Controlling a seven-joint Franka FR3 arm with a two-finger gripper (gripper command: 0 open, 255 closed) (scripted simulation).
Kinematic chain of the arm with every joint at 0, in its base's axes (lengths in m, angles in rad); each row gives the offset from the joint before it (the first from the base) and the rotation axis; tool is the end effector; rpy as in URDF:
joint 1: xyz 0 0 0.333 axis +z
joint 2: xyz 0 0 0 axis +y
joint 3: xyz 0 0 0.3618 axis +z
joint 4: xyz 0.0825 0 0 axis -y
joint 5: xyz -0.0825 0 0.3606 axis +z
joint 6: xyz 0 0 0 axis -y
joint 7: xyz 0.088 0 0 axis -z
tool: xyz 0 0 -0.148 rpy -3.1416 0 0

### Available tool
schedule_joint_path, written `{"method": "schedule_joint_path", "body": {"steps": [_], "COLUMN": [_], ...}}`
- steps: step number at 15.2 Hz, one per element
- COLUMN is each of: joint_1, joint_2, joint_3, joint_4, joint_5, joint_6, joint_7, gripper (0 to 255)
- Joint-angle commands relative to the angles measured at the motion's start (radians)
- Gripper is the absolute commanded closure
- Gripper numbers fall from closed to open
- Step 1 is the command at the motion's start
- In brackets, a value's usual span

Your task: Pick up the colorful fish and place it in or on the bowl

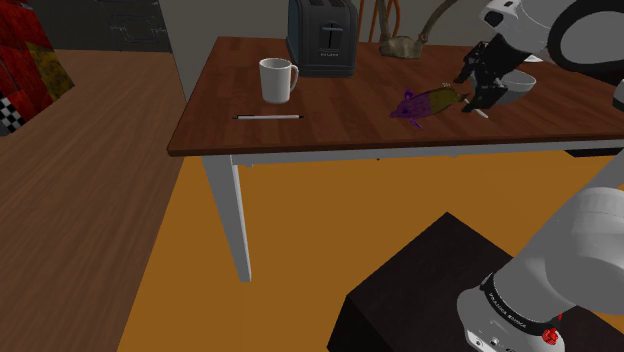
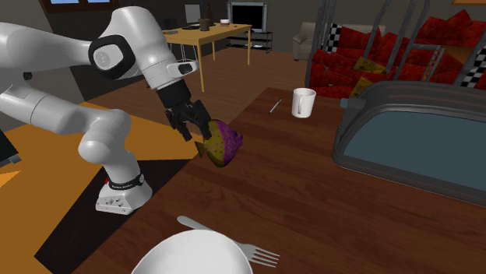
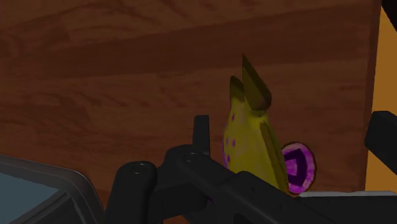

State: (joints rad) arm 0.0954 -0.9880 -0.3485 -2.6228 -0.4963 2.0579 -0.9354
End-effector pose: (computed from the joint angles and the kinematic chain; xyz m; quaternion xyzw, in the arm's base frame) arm 0.2447 -0.1326 0.5431 0.8741 0.4330 0.1244 0.1815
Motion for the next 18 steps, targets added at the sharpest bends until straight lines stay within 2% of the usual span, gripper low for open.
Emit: {"method": "schedule_joint_path", "body": {"steps": [1,8,15,16,18], "joint_1": [0.008,0.004,0.004,0.004,0.004], "joint_2": [0.007,0.066,0.066,0.066,0.066], "joint_3": [-0.035,-0.081,-0.081,-0.081,-0.081], "joint_4": [-0.011,-0.054,-0.054,-0.054,-0.054], "joint_5": [-0.032,-0.069,-0.069,-0.069,-0.069], "joint_6": [0.057,0.163,0.163,0.163,0.163], "joint_7": [-0.047,-0.035,-0.035,-0.035,-0.035], "gripper": [0,0,0,255,255]}}
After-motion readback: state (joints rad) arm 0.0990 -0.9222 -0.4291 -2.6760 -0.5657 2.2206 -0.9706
